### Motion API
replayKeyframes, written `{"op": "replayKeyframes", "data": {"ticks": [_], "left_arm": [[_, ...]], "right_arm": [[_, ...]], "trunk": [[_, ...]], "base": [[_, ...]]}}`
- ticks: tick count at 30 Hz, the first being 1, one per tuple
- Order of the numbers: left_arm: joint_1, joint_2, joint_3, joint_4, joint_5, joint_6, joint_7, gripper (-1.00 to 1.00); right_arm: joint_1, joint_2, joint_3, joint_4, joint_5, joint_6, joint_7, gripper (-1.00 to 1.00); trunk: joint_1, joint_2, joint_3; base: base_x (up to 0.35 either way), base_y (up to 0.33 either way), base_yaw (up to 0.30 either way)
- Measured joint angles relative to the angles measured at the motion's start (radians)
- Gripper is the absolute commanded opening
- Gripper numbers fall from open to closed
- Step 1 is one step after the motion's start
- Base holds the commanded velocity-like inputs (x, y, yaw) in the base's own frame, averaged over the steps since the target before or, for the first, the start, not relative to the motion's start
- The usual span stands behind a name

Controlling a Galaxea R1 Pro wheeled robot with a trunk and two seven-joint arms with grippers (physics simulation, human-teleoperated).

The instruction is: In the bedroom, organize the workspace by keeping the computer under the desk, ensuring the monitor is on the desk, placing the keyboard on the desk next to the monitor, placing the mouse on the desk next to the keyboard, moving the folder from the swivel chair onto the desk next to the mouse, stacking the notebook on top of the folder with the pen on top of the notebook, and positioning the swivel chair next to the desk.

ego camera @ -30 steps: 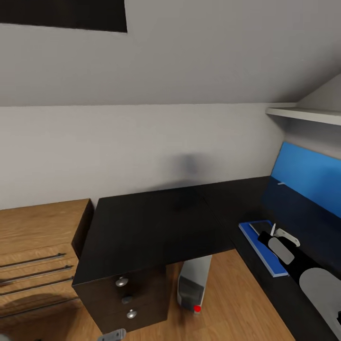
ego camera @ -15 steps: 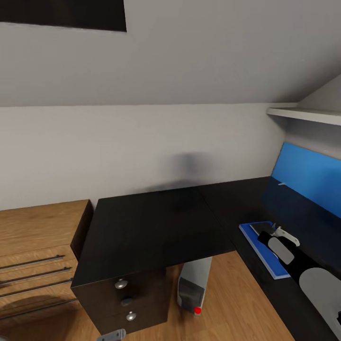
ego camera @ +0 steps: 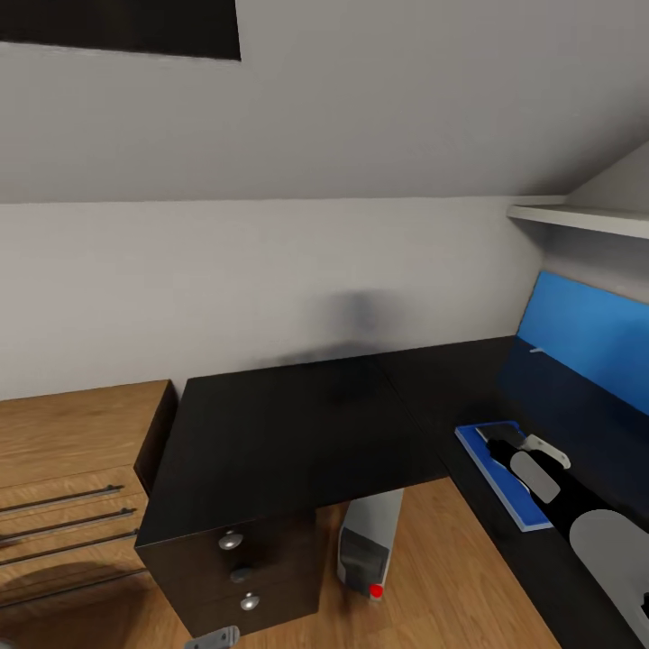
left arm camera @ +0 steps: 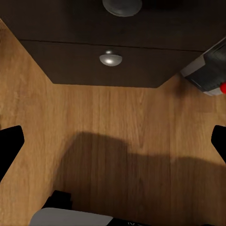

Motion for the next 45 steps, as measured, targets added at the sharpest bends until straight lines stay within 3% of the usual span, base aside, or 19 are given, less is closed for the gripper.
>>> {"op": "replayKeyframes", "data": {"ticks": [6,13,27,31,35,36,37,40,41,45], "left_arm": [[0.0,-0.001,0.0,0.0,0.0,0.0,0.0,1.0],[0.0,-0.001,0.0,0.003,0.0,0.0,0.001,1.0],[0.0,0.0,-0.004,0.053,-0.002,-0.001,0.003,1.0],[0.0,-0.001,-0.004,0.053,-0.003,-0.002,0.003,1.0],[0.0,-0.001,-0.004,0.055,-0.003,-0.002,0.003,1.0],[0.0,-0.002,-0.005,0.055,-0.003,-0.002,0.003,1.0],[0.0,-0.002,-0.005,0.055,-0.003,-0.002,0.003,1.0],[0.0,-0.002,-0.005,0.055,-0.003,-0.002,0.003,1.0],[0.0,-0.002,-0.005,0.055,-0.003,-0.002,0.003,1.0],[0.0,-0.002,-0.004,0.055,-0.003,-0.002,0.003,1.0]], "right_arm": [[0.0,0.0,-0.001,-0.005,0.0,0.0,0.002,1.0],[0.003,-0.001,0.001,-0.104,-0.002,0.005,-0.003,1.0],[0.023,0.002,0.074,-0.2,-0.003,0.006,-0.009,1.0],[0.058,0.002,0.102,-0.272,-0.003,0.006,-0.02,1.0],[0.105,0.008,0.217,-0.382,-0.006,0.005,-0.028,1.0],[0.111,0.029,0.271,-0.398,-0.008,0.003,-0.028,1.0],[0.113,0.053,0.3,-0.404,-0.007,0.003,-0.029,1.0],[0.115,0.092,0.327,-0.407,-0.004,0.002,-0.031,1.0],[0.117,0.132,0.344,-0.406,-0.005,0.002,-0.032,1.0],[0.117,0.163,0.352,-0.405,-0.005,0.005,-0.03,1.0]], "trunk": [[0.0,0.0,0.0],[0.0,0.0,0.0],[0.0,0.0,0.0],[0.0,0.0,0.0],[0.001,0.0,0.0],[0.001,0.0,0.0],[0.001,0.0,0.0],[0.001,0.0,0.0],[0.001,0.0,0.0],[0.001,0.0,0.0]], "base": [[0.0,0.0,0.0],[0.0,0.0,0.0],[-0.005,0.0,0.0],[-0.166,0.0,0.0],[-0.305,0.0,0.0],[-0.327,0.0,0.0],[-0.328,0.0,0.0],[-0.331,0.0,0.0],[-0.334,0.0,0.0],[-0.335,0.0,0.0]]}}
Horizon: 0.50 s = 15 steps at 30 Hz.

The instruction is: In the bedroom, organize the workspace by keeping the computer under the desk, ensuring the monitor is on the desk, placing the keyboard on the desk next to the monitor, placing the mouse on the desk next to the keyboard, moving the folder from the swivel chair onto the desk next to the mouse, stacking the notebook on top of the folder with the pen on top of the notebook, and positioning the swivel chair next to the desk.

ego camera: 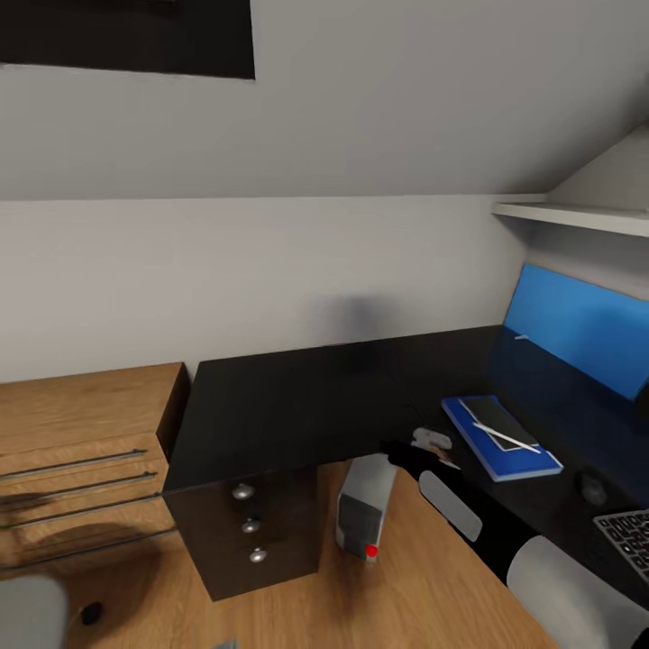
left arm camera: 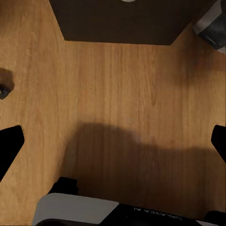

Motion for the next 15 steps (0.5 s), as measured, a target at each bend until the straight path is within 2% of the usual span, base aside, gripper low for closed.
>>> {"op": "replayKeyframes", "data": {"ticks": [6,9,10,11,12,14,15], "left_arm": [[0.0,0.001,0.0,0.0,0.0,0.0,0.0,1.0],[0.0,0.001,0.001,0.004,0.001,0.001,0.002,1.0],[0.0,0.001,0.003,0.03,0.003,0.003,0.004,1.0],[0.0,0.001,0.003,0.033,0.003,0.003,0.004,1.0],[0.0,0.001,0.003,0.037,0.003,0.003,0.004,1.0],[0.0,0.001,0.003,0.04,0.004,0.003,0.004,1.0],[0.0,0.001,0.003,0.041,0.004,0.003,0.005,1.0]], "right_arm": [[0.0,0.012,0.009,0.009,-0.001,0.003,0.006,1.0],[0.0,0.014,0.031,0.015,-0.001,0.001,0.007,1.0],[0.0,0.061,0.049,0.122,0.006,-0.004,0.008,1.0],[0.0,0.08,0.051,0.156,0.016,-0.005,0.008,1.0],[-0.001,0.116,0.052,0.216,0.044,-0.007,0.009,1.0],[-0.003,0.179,0.053,0.329,0.14,-0.032,0.011,1.0],[-0.003,0.191,0.052,0.352,0.171,-0.044,0.013,1.0]], "trunk": [[0.0,0.0,0.0],[0.0,0.0,0.0],[0.0,0.0,0.0],[0.0,0.0,0.0],[0.0,0.0,0.0],[0.0,0.0,0.0],[0.0,0.0,0.0]], "base": [[-0.335,0.0,0.0],[-0.335,0.0,0.0],[-0.335,0.0,0.0],[-0.335,0.0,0.0],[-0.335,0.0,0.0],[-0.335,0.0,0.0],[-0.335,0.0,0.0]]}}
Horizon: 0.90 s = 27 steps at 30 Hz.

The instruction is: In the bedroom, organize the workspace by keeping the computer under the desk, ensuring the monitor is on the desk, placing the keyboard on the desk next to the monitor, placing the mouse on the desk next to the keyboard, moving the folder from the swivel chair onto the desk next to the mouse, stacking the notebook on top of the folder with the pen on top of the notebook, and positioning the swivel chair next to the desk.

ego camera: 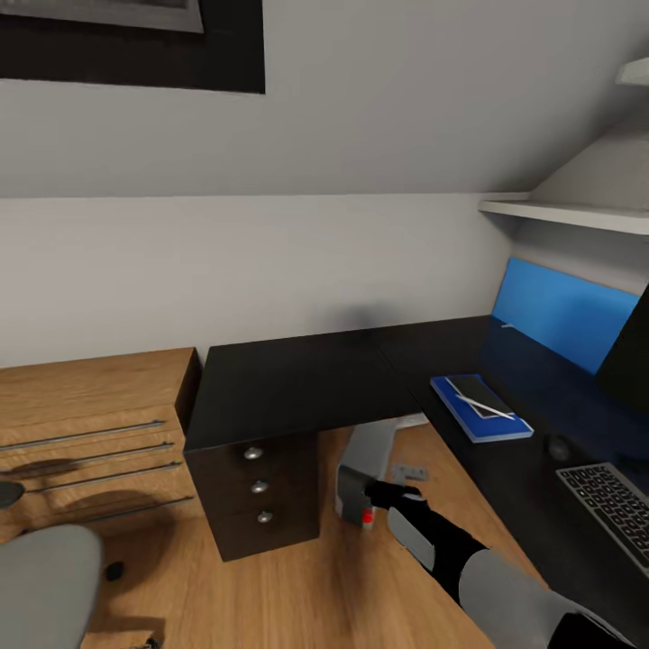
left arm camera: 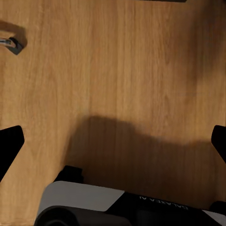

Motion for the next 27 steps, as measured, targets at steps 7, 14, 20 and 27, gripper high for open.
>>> {"op": "replayKeyframes", "data": {"ticks": [7,14,20,27], "left_arm": [[0.0,0.001,0.004,0.002,0.003,0.001,0.001,1.0],[0.0,0.003,0.01,-0.068,0.002,-0.006,0.004,1.0],[0.0,0.016,0.015,-0.085,0.003,-0.041,0.003,1.0],[0.001,0.021,0.013,-0.009,0.002,-0.073,0.005,1.0]], "right_arm": [[-0.001,0.061,-0.002,0.145,0.178,-0.152,0.069,1.0],[0.006,0.059,0.001,0.275,0.212,-0.232,0.106,1.0],[0.081,0.046,-0.003,0.506,0.218,-0.486,0.105,1.0],[0.263,0.029,-0.002,0.537,0.222,-0.662,0.106,1.0]], "trunk": [[0.0,0.0,0.0],[-0.004,0.007,0.003],[-0.027,0.049,0.022],[-0.054,0.098,0.044]], "base": [[-0.335,0.0,0.0],[-0.046,0.0,0.0],[-0.004,0.0,0.0],[0.0,0.0,0.0]]}}
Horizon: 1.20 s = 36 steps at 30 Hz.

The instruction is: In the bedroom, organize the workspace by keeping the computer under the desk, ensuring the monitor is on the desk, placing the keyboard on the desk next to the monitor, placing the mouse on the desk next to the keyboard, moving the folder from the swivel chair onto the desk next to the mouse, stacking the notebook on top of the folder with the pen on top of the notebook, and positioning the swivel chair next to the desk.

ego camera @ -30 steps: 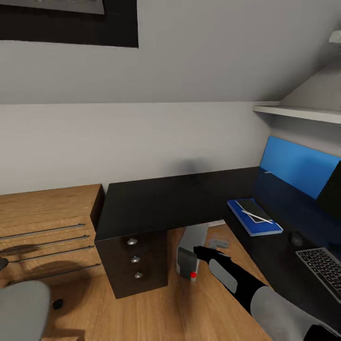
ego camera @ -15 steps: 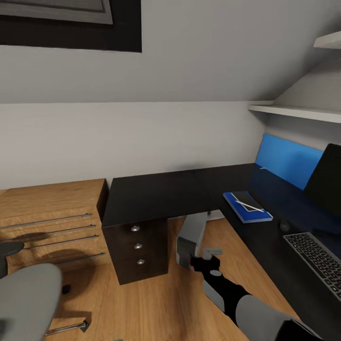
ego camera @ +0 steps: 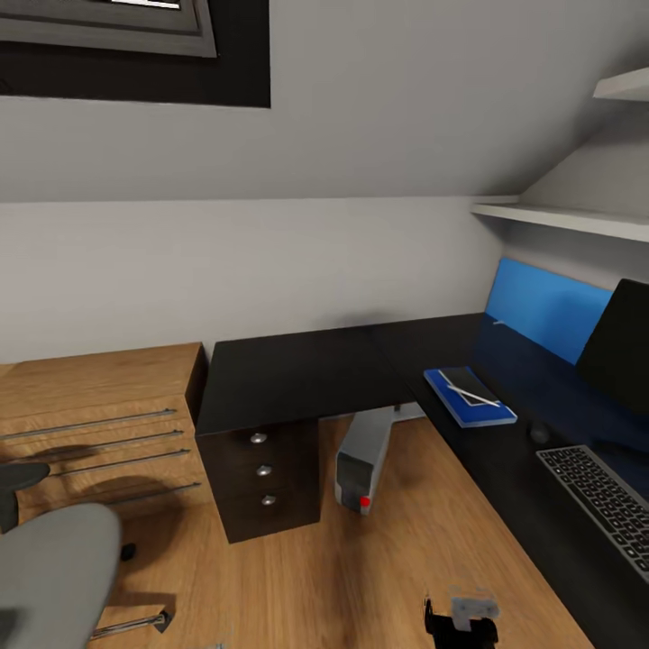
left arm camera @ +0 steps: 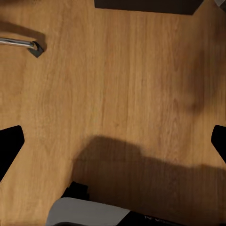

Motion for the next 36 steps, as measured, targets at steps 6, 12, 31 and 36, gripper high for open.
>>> {"op": "replayKeyframes", "data": {"ticks": [6,12,31,36], "left_arm": [[0.0,0.016,0.003,0.135,-0.001,-0.181,-0.005,1.0],[0.001,0.02,-0.001,0.19,-0.004,-0.274,-0.011,1.0],[-0.001,-0.032,-0.006,0.373,-0.005,-0.281,-0.012,1.0],[-0.044,-0.03,-0.004,0.44,-0.003,-0.282,-0.014,1.0]], "right_arm": [[0.118,0.0,0.004,0.003,-0.004,-0.176,0.004,1.0],[0.133,0.002,0.005,0.002,-0.004,-0.202,0.005,1.0],[0.137,-0.017,-0.001,-0.001,-0.009,-0.211,0.005,1.0],[0.137,-0.015,0.0,-0.001,-0.011,-0.209,0.005,1.0]], "trunk": [[-0.023,0.042,0.019],[-0.046,0.084,0.041],[-0.119,0.217,0.112],[-0.138,0.252,0.128]], "base": [[0.0,0.0,0.0],[0.0,0.0,0.0],[0.0,0.0,0.0],[0.0,0.0,0.0]]}}
